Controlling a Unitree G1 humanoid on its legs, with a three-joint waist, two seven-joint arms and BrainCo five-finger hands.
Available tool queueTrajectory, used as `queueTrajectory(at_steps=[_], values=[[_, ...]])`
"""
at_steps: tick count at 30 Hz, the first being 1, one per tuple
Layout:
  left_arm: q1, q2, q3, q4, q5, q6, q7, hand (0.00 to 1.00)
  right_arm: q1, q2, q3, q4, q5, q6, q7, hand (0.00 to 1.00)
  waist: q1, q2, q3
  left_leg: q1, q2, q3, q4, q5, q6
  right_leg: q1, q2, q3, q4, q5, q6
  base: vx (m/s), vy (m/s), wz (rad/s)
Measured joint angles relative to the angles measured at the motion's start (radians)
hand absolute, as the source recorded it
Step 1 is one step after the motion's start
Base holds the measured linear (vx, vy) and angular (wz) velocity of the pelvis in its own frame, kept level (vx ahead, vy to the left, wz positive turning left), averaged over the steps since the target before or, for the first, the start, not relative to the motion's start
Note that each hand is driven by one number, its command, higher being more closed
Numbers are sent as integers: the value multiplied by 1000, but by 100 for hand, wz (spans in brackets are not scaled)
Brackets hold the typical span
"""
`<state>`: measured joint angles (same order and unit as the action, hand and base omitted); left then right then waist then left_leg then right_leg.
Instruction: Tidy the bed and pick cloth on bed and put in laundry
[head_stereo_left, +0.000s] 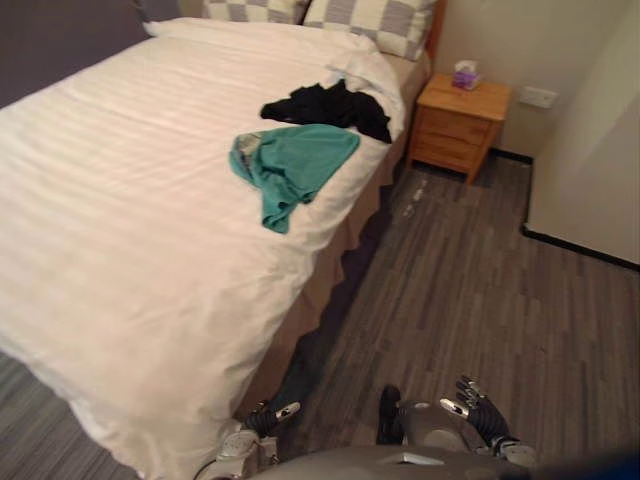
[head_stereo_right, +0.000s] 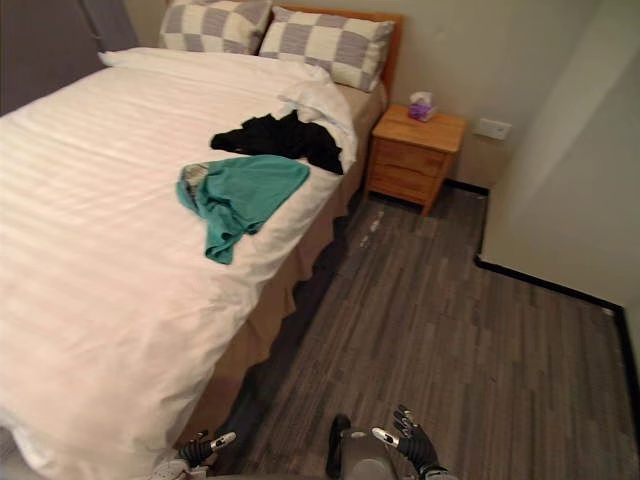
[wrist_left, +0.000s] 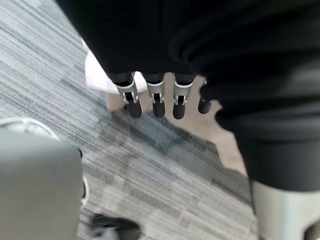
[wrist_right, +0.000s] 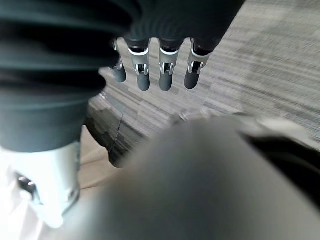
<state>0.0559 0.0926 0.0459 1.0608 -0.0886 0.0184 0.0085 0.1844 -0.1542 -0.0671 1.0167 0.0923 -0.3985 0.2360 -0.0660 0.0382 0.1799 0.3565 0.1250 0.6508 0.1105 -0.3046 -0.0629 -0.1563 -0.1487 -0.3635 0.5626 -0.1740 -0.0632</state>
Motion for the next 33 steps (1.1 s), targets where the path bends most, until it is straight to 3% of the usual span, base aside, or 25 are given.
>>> queueTrajectory(at_steps=[1,2,3,5,10,12,15,16,18,20,21,22,27,30,31,33], values=[[2,0,-1,-4,3,0,3,0,2,-1,2,0,-3,2,7,0,0,-8,-4,10,-8,16,3,-1,-10,39,-11,-1,-40,-15,37,121,-109,-80],[0,4,0,-5,6,4,12,0,3,-2,9,2,-13,15,22,0,5,-4,-11,12,-13,30,10,2,-16,66,27,21,-135,-35,61,165,-104,-107],[3,-9,-6,-1,21,18,17,0,3,-18,9,2,-16,23,26,0,3,27,-18,-3,14,29,36,20,-20,84,75,52,-210,11,49,153,-101,-108],[3,-18,-7,1,22,34,20,0,6,-21,9,2,-17,44,27,0,3,33,-22,-24,27,27,89,46,-8,101,99,90,-280,45,38,71,-60,-84],[-3,-38,-38,1,23,52,13,0,10,-14,-5,27,32,122,26,0,-4,25,-33,-27,30,-3,48,80,-15,171,148,166,-424,106,39,-19,-60,-54],[-4,-37,-36,-1,19,42,13,0,11,-10,-7,31,41,136,26,0,-3,11,-34,-56,40,-3,113,83,-13,180,149,191,-480,127,45,-55,-36,-28],[1,-28,-8,-8,-25,22,10,0,15,-8,-7,41,40,161,16,0,0,1,-29,-158,81,-76,368,86,-9,196,153,253,-542,161,36,15,-33,-55],[5,-35,6,-9,-60,6,8,0,14,-10,-6,42,40,173,13,0,11,-2,-21,-203,78,-149,446,93,24,202,150,298,-548,171,24,58,47,-86],[10,-40,9,-11,-110,-13,3,0,-9,-16,-9,65,37,195,14,0,31,7,-16,-204,7,-284,383,-4,35,197,142,391,-560,184,25,72,156,-124],[21,-37,9,-17,-128,-29,1,0,-19,-17,-11,71,37,209,17,0,30,7,-16,-206,-44,-395,233,-31,33,198,140,469,-590,203,44,16,161,-124],[27,-37,9,-18,-133,-33,0,0,-18,-18,-11,72,36,211,18,0,29,10,-17,-205,-45,-419,170,-22,31,194,145,485,-602,213,49,-60,170,-95],[29,-42,4,-17,-136,-36,-2,0,-14,-27,-15,71,36,211,20,0,22,38,-23,-214,-14,-444,60,39,14,199,169,478,-641,235,67,-43,170,-76],[24,-39,6,-13,-134,-22,0,0,11,-2,-39,82,62,220,19,0,27,16,-32,-179,-28,-389,36,39,25,222,146,429,-659,264,83,89,150,-25],[11,-38,7,5,-134,1,14,0,7,-4,-37,84,61,267,25,0,28,22,-35,-149,-26,-392,30,45,15,243,147,408,-659,264,87,107,46,-1],[1,-28,39,30,-95,14,20,0,-23,16,-57,106,59,272,-70,0,30,-5,-27,-80,2,-466,-73,92,-17,273,183,311,-666,239,66,44,13,-1],[1,-28,39,30,-95,14,20,0,-23,16,-57,106,59,272,-70,0,30,-5,-27,-80,2,-466,-73,92,-17,273,183,311,-666,239,66,0,0,0]])
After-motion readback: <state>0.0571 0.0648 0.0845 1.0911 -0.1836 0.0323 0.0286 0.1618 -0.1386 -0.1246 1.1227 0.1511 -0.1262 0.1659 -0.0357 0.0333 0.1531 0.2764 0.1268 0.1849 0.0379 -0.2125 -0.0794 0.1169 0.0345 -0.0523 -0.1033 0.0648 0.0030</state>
